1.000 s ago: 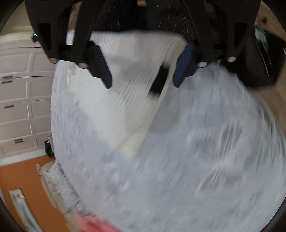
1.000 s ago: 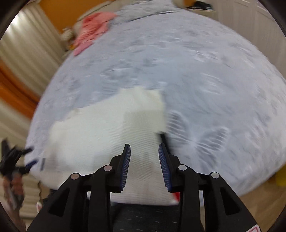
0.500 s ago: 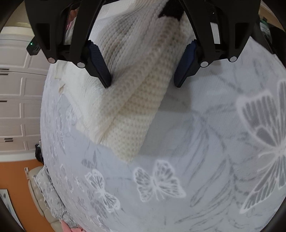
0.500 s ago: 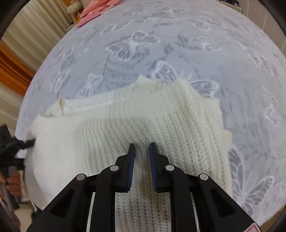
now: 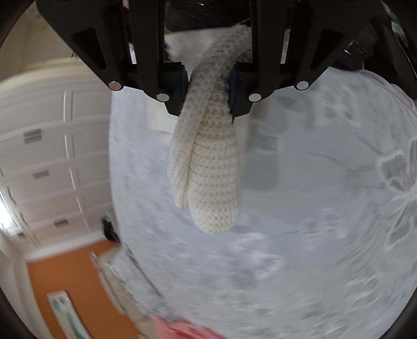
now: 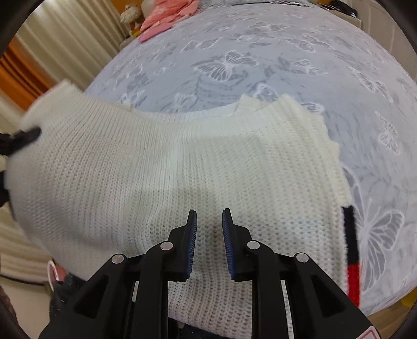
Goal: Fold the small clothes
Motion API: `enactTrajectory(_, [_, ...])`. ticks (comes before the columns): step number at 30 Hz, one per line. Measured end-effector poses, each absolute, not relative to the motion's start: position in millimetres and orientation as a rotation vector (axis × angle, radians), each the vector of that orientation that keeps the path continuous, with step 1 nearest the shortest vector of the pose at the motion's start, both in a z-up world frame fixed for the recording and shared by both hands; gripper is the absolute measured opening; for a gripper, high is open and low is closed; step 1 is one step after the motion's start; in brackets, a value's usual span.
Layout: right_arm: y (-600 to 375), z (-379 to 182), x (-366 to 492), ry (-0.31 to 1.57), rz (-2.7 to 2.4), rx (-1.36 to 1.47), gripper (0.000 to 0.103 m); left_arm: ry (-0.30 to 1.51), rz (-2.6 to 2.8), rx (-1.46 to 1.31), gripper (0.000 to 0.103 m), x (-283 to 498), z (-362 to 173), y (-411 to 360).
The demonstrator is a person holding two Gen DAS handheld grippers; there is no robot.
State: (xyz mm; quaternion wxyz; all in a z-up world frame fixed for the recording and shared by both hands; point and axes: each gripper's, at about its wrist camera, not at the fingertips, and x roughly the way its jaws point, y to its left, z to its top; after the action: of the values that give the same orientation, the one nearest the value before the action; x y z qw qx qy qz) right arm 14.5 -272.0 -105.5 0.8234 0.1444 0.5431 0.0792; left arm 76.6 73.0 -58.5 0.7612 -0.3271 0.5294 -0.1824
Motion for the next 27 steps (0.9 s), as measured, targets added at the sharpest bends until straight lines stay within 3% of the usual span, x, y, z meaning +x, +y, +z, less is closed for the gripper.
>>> enactTrajectory(4, [-304.8, -101.3, 2.8, 1.124, 0.138, 0.407, 0.02, 1.165, -0.475, -0.584, 0.025, 79.5, -30.7, -14.6])
enactTrajectory(6, [-320.8, -101.3, -6.1, 1.118, 0.115, 0.431, 0.021, 1.2, -0.494, -0.507, 0.028, 81.2, -47.8, -64.0])
enactTrajectory(8, [-338.0, -100.8, -17.1, 1.112, 0.09, 0.452, 0.022, 1.235, -0.493, -0.45, 0.037, 83.7, -73.6, -97.0])
enactTrajectory(10, [-353.3, -100.1, -27.6, 1.108, 0.072, 0.475, 0.024, 1.272, -0.458, -0.445, 0.037, 78.6, -100.1, -115.8])
enactTrajectory(12, [-369.7, -97.2, -39.4, 1.098, 0.065, 0.51, 0.032, 1.28, -0.467, -0.545, 0.044, 65.5, -105.5, -112.5])
enactTrajectory(14, [-379.6, -92.3, -48.6, 1.086, 0.077, 0.54, 0.034, 1.254, -0.507, -0.628, 0.067, 49.8, -89.3, -99.2])
enactTrajectory(15, [-382.3, -88.7, -51.4, 1.078, 0.096, 0.559, 0.037, 1.223, -0.529, -0.645, 0.069, 43.0, -76.9, -89.1])
enactTrajectory(17, [-382.9, -83.2, -52.0, 1.068, 0.129, 0.602, 0.048, 1.136, -0.535, -0.621, 0.078, 27.2, -47.0, -64.6])
enactTrajectory(19, [-377.5, -79.1, -46.8, 1.061, 0.18, 0.643, 0.07, 1.063, -0.467, -0.541, 0.082, 17.3, -22.2, -38.1])
enactTrajectory(26, [-337.7, -111.2, -1.2, 1.216, 0.25, 0.715, 0.073, 0.975, -0.267, -0.324, 0.082, 3.2, -11.4, 13.9])
enactTrajectory(27, [-329.1, -116.9, 5.3, 1.239, 0.26, 0.708, 0.066, 0.981, -0.266, -0.323, 0.082, 2.2, -12.7, 16.6])
